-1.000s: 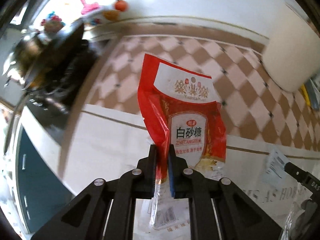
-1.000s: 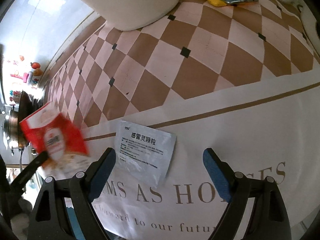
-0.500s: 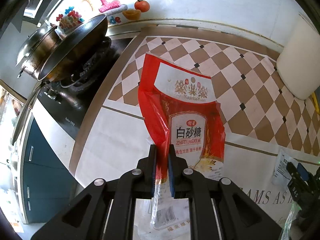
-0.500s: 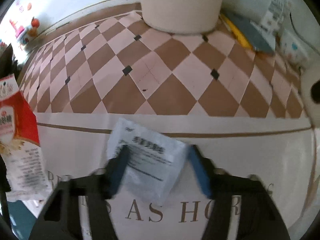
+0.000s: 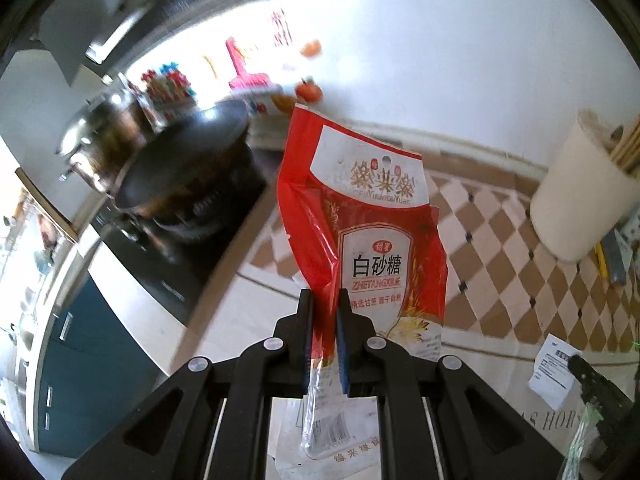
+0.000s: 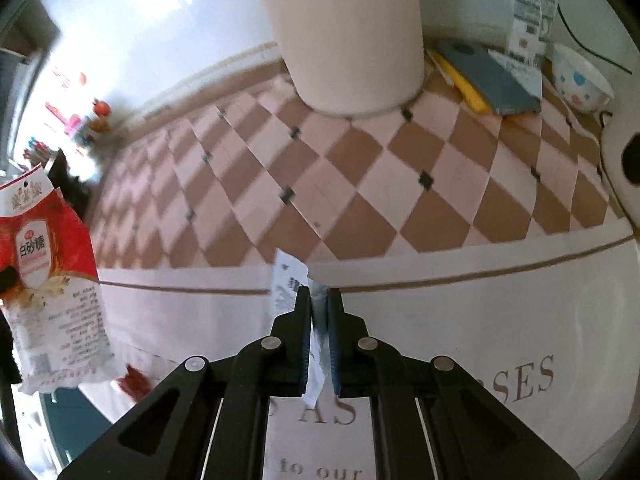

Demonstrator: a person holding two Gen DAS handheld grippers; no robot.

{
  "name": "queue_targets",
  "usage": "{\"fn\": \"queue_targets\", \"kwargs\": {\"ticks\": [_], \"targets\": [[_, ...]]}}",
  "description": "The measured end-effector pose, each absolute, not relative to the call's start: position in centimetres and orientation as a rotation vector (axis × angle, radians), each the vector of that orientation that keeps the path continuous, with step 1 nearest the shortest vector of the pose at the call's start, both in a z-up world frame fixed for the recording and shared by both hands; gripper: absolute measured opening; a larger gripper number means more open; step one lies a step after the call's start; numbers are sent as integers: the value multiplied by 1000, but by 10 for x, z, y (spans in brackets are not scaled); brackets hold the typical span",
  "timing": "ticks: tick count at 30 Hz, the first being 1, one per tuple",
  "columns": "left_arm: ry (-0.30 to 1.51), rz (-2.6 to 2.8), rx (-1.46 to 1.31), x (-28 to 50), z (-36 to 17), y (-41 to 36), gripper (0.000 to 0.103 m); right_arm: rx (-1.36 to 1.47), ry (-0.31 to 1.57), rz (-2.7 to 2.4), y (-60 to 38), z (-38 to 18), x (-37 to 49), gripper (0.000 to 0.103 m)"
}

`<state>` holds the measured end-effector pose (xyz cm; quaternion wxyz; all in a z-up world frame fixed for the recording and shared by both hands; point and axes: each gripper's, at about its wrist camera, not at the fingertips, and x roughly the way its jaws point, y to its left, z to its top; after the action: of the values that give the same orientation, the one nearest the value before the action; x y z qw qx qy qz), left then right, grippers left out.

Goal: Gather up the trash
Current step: 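Carry the sugar bag and paper packet down over the trash bin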

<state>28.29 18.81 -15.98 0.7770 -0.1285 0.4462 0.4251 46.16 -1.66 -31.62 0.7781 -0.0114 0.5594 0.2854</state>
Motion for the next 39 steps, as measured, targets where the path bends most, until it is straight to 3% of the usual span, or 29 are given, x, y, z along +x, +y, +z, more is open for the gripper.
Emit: {"fn": "queue_targets", "kwargs": {"ticks": [10, 19, 31, 39], "targets": [[910, 962, -242, 228, -124, 188, 7, 63, 1146, 742, -8, -255, 441, 4], [929, 918, -253, 143, -135, 166, 7, 4, 1113, 841, 3, -223, 350, 4], [1020, 787, -273, -4, -181, 153, 7, -67, 1125, 852, -4, -215, 176, 4], [1183, 744, -323, -56, -259, 156, 7, -90, 1257, 816, -8, -271, 78, 3]]}}
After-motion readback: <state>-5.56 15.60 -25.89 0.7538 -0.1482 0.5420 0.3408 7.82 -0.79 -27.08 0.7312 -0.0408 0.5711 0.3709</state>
